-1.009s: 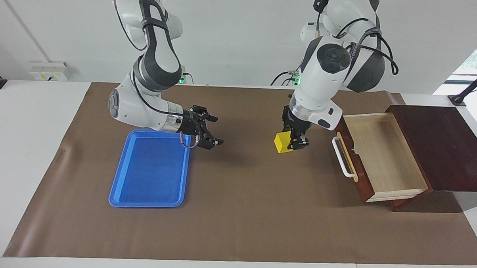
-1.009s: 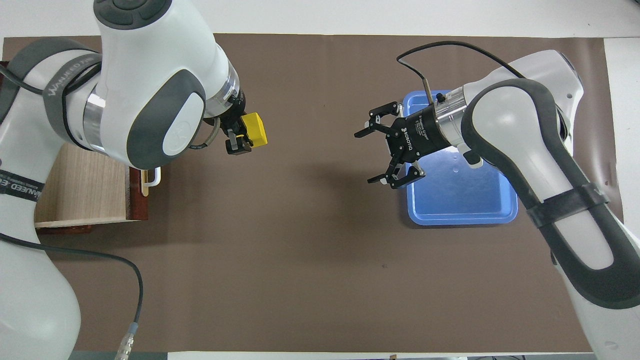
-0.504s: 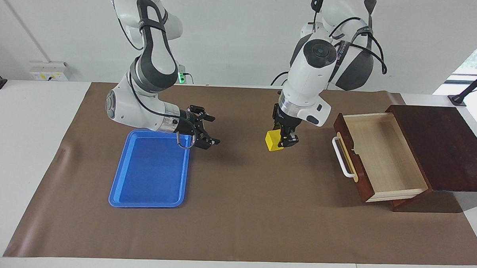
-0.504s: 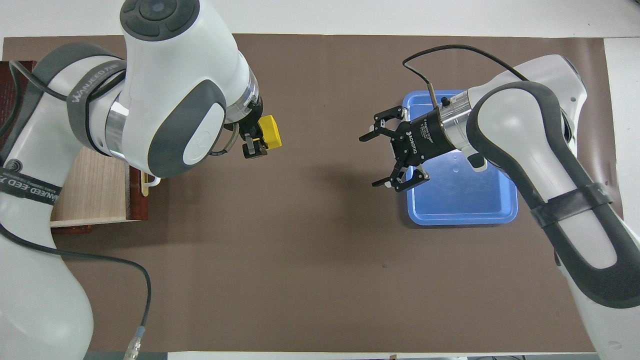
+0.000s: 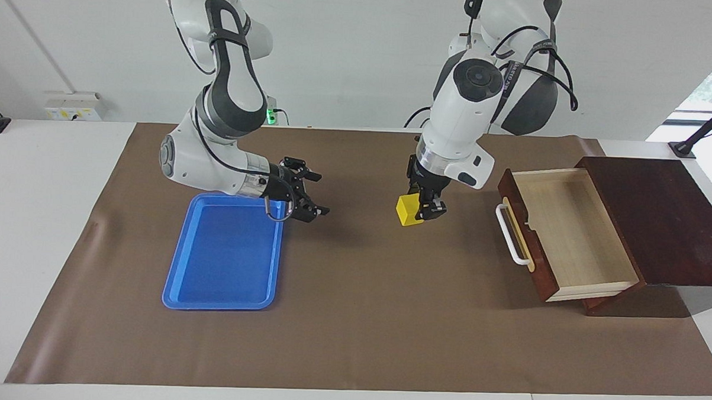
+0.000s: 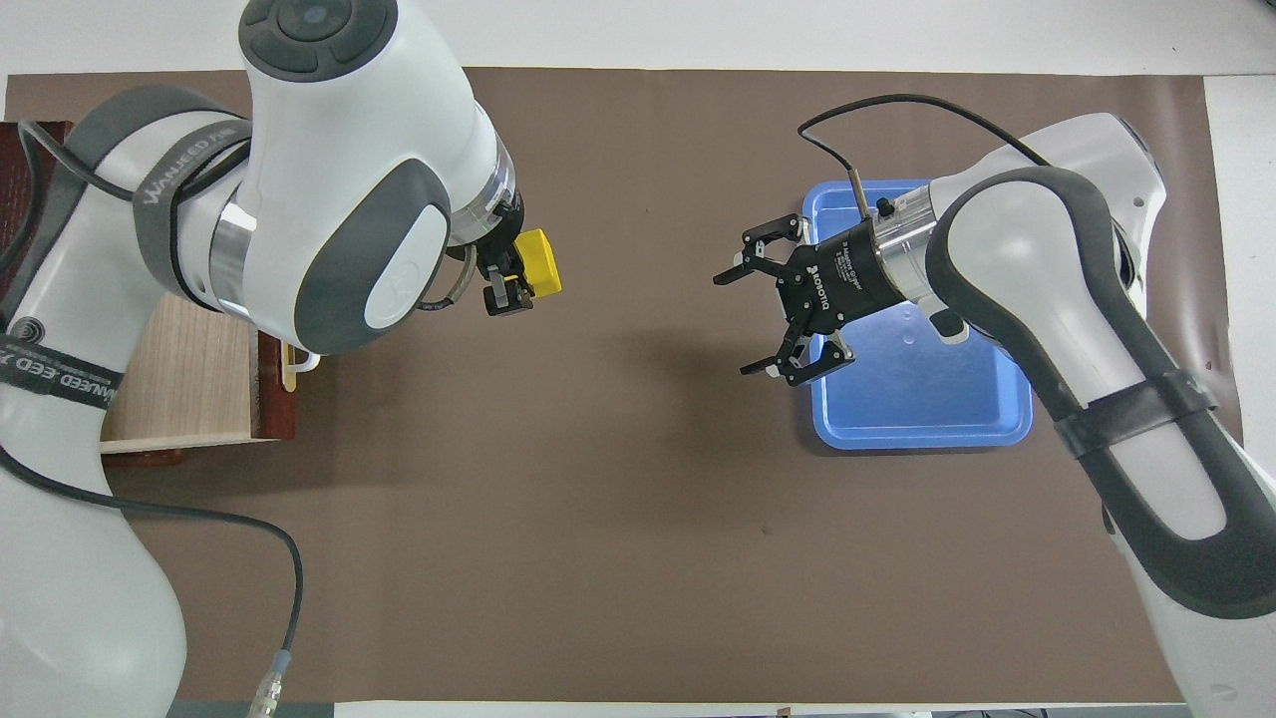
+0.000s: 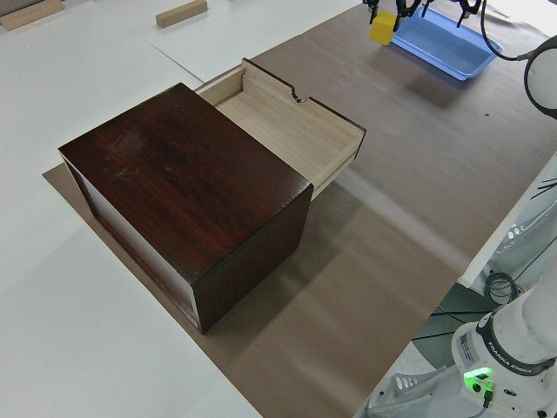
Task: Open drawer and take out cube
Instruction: 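Lift the yellow cube out of the drawer with the left gripper, then move the open right gripper toward the cube held by the left gripper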
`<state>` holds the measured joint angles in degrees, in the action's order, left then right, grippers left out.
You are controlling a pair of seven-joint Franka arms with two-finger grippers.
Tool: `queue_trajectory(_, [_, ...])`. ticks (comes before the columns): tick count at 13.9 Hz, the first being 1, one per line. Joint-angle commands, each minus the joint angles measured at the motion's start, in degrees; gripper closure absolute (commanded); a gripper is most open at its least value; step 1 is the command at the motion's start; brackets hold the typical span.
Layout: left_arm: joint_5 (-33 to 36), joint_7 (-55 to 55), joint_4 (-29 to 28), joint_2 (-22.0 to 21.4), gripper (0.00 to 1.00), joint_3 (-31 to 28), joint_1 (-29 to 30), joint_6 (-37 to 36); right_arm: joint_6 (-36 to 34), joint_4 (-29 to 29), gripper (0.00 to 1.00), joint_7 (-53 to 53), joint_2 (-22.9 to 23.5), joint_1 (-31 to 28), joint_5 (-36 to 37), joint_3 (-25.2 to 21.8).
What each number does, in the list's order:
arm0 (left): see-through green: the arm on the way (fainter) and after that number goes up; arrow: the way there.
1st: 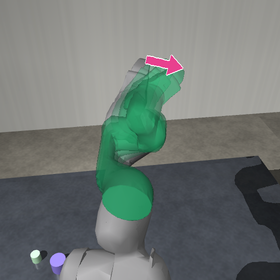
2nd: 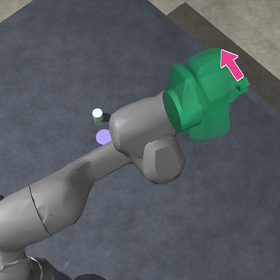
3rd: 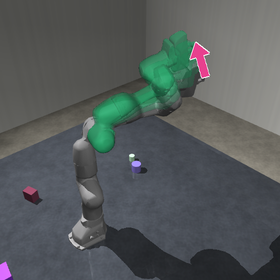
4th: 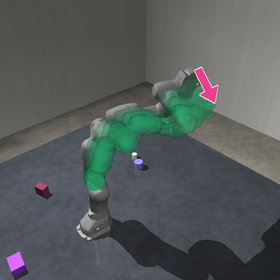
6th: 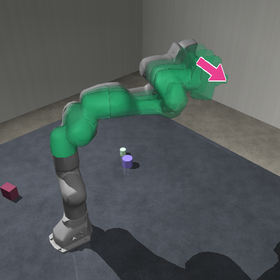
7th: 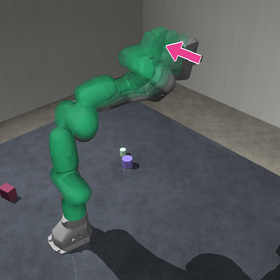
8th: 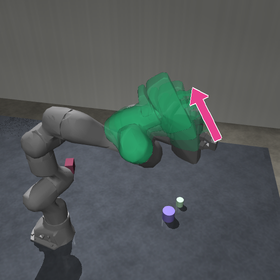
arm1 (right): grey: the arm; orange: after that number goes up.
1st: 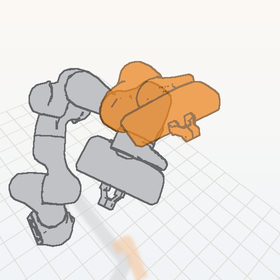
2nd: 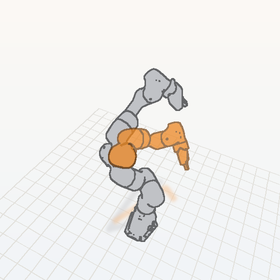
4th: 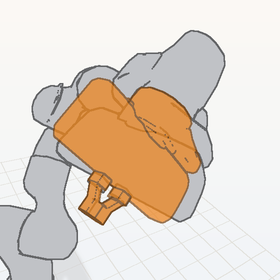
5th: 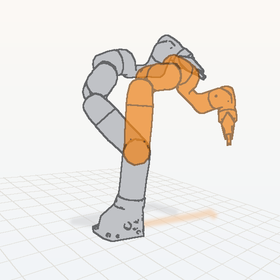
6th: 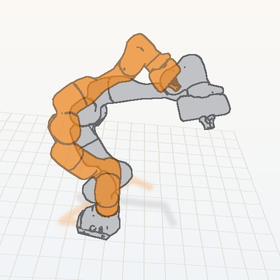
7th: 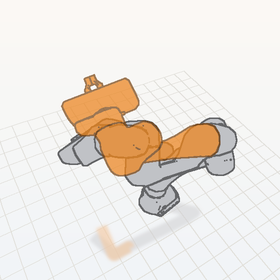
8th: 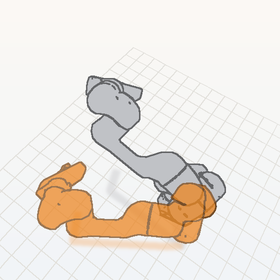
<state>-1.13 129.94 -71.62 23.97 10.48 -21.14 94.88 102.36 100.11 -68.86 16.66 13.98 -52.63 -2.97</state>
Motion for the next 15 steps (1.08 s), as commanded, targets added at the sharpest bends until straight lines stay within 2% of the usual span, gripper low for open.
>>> queue_trajectory(1, [-0.3,0.9,1.0,0.7,1.00,-0.2,-0.2,0.5,0.6,0.1,0.00,4.1,-0.8,0.3,2.4,0.3])
queue_trajectory(3, [-0.4,0.9,0.9,0.6,1.00,-0.2,-0.2,0.6,-1.8,-6.0,0.00,4.4,2.8,1.0,5.9,0.6])
queue_trajectory(9, [-0.3,0.9,0.5,0.6,1.00,-0.2,-0.2,1.1,-3.0,-17.6,0.00,3.1,10.7,1.0,5.7,0.7])
queue_trajectory(12, [-0.3,1.4,0.5,0.6,1.00,-0.2,-0.2,1.6,-4.2,-23.1,0.00,-1.7,13.9,1.0,5.6,0.8])
queue_trajectory(15, [-0.3,1.4,0.0,0.5,1.00,-0.2,-0.2,2.1,-3.5,-24.3,0.00,-5.4,14.5,3.8,5.1,0.9])
